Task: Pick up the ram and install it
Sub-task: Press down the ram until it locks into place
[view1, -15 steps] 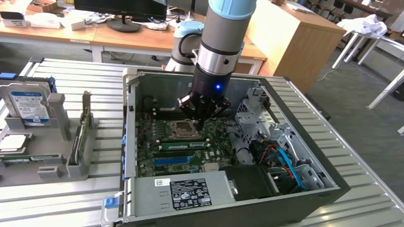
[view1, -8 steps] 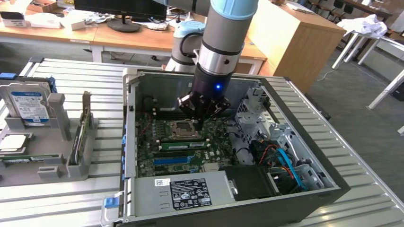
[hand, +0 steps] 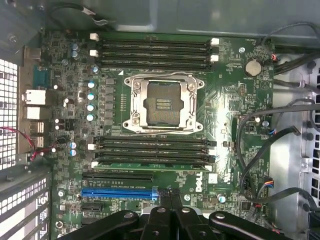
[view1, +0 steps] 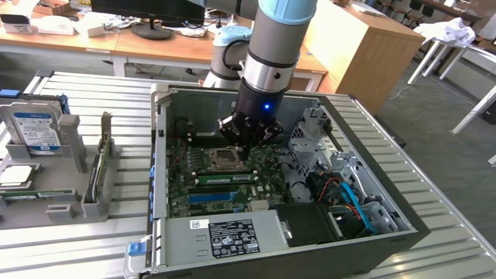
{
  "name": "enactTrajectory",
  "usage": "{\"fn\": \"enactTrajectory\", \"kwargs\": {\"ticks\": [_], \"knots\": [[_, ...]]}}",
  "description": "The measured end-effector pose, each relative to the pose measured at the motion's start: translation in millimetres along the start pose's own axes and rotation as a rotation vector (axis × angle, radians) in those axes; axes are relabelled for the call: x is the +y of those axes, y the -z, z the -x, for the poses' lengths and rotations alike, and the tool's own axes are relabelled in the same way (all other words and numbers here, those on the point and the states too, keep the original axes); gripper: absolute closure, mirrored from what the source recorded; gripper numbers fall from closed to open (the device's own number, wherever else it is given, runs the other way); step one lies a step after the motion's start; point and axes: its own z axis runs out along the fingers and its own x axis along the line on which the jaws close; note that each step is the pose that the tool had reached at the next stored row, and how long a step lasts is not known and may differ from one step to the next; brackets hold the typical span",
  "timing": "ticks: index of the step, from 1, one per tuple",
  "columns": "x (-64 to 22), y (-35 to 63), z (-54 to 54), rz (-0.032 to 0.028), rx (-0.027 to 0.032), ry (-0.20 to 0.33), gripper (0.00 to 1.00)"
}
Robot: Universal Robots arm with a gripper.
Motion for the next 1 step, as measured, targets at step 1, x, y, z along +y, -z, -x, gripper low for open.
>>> {"fn": "enactTrajectory", "kwargs": {"ticks": [1], "knots": [[0.0,0.0,0.0,0.0,0.0,0.0,0.89]]}}
